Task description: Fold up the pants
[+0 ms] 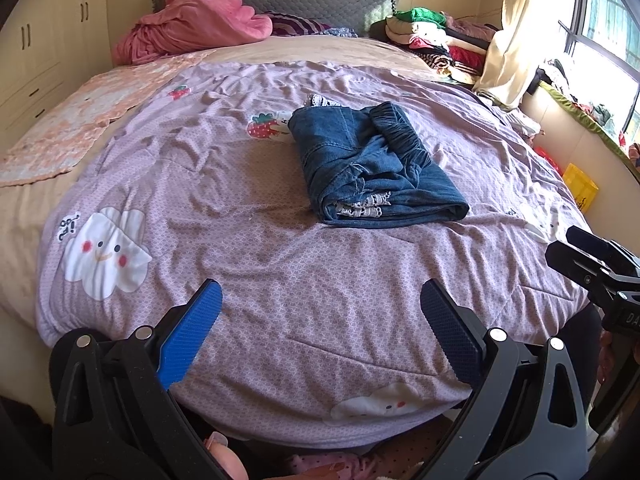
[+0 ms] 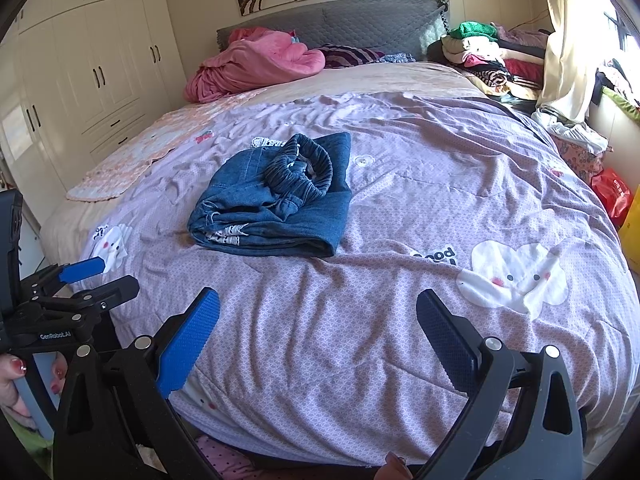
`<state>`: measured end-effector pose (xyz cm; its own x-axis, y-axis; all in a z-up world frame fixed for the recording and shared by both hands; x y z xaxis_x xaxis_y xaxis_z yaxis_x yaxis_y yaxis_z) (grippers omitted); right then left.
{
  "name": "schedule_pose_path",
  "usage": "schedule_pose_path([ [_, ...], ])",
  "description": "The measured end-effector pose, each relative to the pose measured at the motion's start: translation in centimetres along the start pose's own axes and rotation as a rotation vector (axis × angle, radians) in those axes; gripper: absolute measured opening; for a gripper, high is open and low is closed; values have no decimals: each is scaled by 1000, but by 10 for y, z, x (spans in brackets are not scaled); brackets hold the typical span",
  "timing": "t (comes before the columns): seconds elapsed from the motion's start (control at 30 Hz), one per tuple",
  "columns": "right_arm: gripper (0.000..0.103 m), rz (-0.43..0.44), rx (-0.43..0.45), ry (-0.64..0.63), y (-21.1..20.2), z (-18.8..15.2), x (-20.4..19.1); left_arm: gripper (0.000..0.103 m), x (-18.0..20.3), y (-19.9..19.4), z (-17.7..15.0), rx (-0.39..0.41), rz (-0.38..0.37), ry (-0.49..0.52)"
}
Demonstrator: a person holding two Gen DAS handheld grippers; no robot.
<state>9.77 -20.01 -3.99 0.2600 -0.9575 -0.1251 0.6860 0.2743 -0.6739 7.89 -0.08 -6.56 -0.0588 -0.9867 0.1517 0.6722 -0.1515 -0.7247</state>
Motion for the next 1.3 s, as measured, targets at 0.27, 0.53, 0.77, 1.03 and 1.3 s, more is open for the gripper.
schedule_pose_path([
  [0.27,98,0,-1,2,1,0,0,93,0,-2,1,3,-7,0],
  [0.53,98,-3,0,6,1,0,2,93,3,-1,-1,-6,11,5],
  [0.77,98,-7,0,9,0,1,3,93,3,-1,-1,-4,10,6],
  [1.03,98,-13,5,9,-1,2,3,93,3,0,-2,-7,13,8],
  [1.3,98,-14,3,9,-1,1,3,93,5,0,-3,-11,11,10],
])
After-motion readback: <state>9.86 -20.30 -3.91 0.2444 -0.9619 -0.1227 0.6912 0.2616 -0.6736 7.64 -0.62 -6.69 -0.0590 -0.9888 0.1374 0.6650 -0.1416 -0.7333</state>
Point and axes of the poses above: each gripper's, at about its wrist camera, not at the fingertips, and y roughly the way its jaws point, x to its right, z to its top, the point moved 9 cm from there along y, roughly the way its jaws point, and after that the axes turned 5 degrees about -z, right-handed, at the moved point
